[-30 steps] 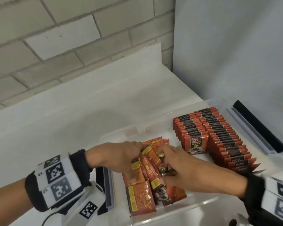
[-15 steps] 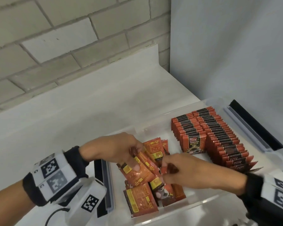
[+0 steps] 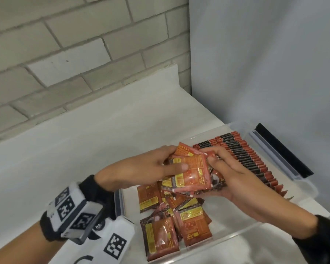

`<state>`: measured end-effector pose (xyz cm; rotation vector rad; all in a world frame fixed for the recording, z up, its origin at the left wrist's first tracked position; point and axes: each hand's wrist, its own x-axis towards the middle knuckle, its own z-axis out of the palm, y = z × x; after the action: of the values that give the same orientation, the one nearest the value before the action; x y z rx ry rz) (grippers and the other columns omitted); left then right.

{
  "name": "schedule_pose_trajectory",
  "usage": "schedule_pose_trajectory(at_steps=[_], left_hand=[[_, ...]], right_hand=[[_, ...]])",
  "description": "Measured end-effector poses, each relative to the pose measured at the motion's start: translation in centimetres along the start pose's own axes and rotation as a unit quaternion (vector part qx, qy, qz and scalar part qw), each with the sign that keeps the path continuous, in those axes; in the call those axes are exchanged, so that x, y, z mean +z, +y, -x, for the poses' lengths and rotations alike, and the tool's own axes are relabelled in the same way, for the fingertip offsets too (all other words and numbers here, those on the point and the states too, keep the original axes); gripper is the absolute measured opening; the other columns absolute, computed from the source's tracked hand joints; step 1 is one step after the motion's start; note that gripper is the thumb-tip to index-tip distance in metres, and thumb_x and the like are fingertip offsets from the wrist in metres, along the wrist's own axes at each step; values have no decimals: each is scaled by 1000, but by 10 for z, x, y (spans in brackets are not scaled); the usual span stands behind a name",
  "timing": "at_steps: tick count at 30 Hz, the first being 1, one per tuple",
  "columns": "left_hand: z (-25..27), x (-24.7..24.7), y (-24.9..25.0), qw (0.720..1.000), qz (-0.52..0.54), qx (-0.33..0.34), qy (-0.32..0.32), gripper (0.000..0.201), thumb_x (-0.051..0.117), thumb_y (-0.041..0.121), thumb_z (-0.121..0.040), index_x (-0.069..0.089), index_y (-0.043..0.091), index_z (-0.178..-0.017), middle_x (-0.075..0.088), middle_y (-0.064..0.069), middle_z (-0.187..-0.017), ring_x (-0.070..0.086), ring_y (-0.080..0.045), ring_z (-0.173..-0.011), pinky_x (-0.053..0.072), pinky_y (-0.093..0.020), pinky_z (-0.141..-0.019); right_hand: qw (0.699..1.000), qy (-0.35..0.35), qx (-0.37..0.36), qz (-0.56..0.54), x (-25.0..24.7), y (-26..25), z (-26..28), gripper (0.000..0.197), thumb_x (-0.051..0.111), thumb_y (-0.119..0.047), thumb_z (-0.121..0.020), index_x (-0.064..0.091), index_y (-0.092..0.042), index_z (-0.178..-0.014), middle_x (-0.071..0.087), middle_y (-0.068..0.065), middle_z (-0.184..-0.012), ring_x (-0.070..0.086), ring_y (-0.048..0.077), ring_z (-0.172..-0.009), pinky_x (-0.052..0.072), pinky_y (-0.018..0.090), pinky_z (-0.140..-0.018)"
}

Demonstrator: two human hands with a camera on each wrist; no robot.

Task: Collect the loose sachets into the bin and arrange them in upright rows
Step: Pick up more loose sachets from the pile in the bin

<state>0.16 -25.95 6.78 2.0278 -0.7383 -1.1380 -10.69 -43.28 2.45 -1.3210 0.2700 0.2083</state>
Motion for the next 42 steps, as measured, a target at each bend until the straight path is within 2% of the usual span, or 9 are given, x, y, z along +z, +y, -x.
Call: schedule_pose_trajectory(at_steps=[3, 5, 8, 14, 22, 26, 31, 35, 42], left_hand=[[-7, 16, 11, 999, -42, 25, 7, 23, 49, 38, -94, 52, 30, -115, 55, 5, -109, 61, -10, -100, 52, -21, -83], [-13, 23, 15, 993, -115, 35, 21, 27, 46, 45, -93, 53, 32, -115, 49, -1, -105, 52, -19, -106, 47, -28, -90], [-17, 23, 20, 987, -156, 0, 48, 48, 48, 65, -75, 59, 39, -114, 40, 1, -108, 33, -11, -113, 35, -32, -103], [-27, 21, 23, 973, 222, -25, -59, 59, 71, 31, -81, 45, 22, -133, 64, -7, -120, 67, -23, -103, 56, -37, -87], [-43, 40, 13, 882, 422, 5, -210, 58, 54, 47, -88, 43, 20, -138, 54, -22, -131, 56, -42, -114, 43, -65, -89], [-50, 43, 11, 868, 460, 33, -182, 62, 63, 44, -83, 46, 17, -137, 51, -26, -133, 57, -41, -111, 45, -63, -91], [-58, 44, 8, 856, 482, 91, -161, 58, 78, 22, -76, 55, 11, -128, 59, -24, -123, 62, -37, -105, 50, -59, -89], [-61, 43, 4, 837, 503, 114, -181, 65, 68, 2, -78, 45, 12, -138, 58, -21, -123, 61, -36, -106, 46, -62, -92], [-59, 41, 2, 884, 435, 159, -66, 55, 58, -9, -86, 55, 21, -132, 60, -20, -128, 64, -38, -104, 49, -58, -89]], right_hand=[[1000, -11, -6, -22, -3, 3, 5, 29, 51, -34, -90, 50, -26, -118, 72, -1, -103, 70, 14, -95, 57, 25, -71], [1000, -10, -16, -9, -7, 6, 8, 45, 66, -20, -81, 47, -23, -122, 73, 1, -104, 71, 18, -94, 57, 23, -71], [1000, 2, -25, -15, -14, 8, 11, 53, 71, -3, -76, 48, -18, -120, 73, 0, -101, 71, 16, -92, 56, 22, -67], [995, -20, -93, -12, -23, -1, 18, 63, 72, -7, -72, 46, -30, -125, 69, -4, -110, 68, 20, -102, 57, 30, -73], [984, 4, -166, 56, -28, -3, 20, 48, 65, -12, -81, 47, -21, -124, 67, 1, -110, 69, 24, -98, 59, 39, -76], [973, 54, -211, 75, -28, 2, 16, 43, 69, -21, -82, 52, -24, -121, 65, -5, -110, 67, 20, -100, 59, 31, -72], [915, 172, -273, 242, -34, 13, 10, 46, 60, -61, -75, 51, -52, -120, 49, -21, -120, 45, 9, -121, 46, 29, -95], [892, 252, -269, 261, -37, 17, 8, 44, 57, -67, -69, 53, -45, -107, 46, -29, -106, 40, -1, -110, 36, 4, -82], [931, 271, -225, 93, -38, 16, 8, 38, 70, -45, -68, 46, -25, -90, 65, -15, -92, 65, 8, -85, 56, 22, -63]])
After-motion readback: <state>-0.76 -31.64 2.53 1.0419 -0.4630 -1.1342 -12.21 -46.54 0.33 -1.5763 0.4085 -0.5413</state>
